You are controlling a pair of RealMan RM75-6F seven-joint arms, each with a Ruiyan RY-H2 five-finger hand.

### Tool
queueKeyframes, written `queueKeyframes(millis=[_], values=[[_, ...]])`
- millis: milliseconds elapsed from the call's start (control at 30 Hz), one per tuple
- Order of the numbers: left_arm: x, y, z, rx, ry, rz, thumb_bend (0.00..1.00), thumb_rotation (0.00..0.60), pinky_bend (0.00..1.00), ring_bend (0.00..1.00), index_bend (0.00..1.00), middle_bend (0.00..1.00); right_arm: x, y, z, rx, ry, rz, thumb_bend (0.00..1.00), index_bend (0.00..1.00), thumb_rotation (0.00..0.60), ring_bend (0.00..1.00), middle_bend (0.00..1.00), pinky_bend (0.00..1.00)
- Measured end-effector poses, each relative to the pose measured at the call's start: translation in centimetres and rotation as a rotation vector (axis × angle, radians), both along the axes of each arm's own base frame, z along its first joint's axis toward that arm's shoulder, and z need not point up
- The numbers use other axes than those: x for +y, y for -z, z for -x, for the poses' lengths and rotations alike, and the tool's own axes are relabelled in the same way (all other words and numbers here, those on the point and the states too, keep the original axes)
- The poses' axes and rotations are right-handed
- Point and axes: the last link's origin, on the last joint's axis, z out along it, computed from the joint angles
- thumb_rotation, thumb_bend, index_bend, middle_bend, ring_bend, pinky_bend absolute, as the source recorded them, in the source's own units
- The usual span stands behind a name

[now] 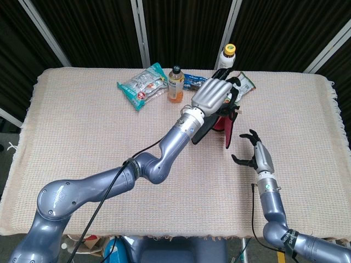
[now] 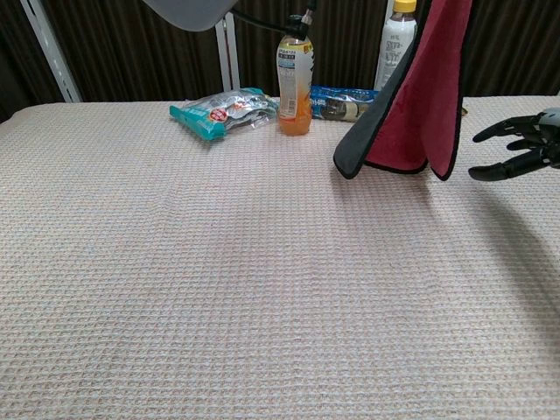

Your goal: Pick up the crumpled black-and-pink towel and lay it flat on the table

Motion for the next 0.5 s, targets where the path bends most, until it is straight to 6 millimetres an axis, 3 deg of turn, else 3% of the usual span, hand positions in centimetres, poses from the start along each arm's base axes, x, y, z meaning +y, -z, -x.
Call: queueKeyframes(millis=[300,500], values=[[-0.7,0.2,-1.9,0.010,0.016,-0.013,0.51,0.600,0.05,0.00,0.60,0.24,-1.3,0.4,-0.5,-0.015,0.024,0.005,0.26,0.24,0.600,0.02,0.06,0.11],[-0.9,0.2,-2.1,0.012,0.015,-0.019,0.51,0.600,0.05,0.00,0.60,0.24,-1.5,0.6,-0.6,-0.023,0.029,0.001,0.26,0.24,0.600,0.02,0.06,0.11]])
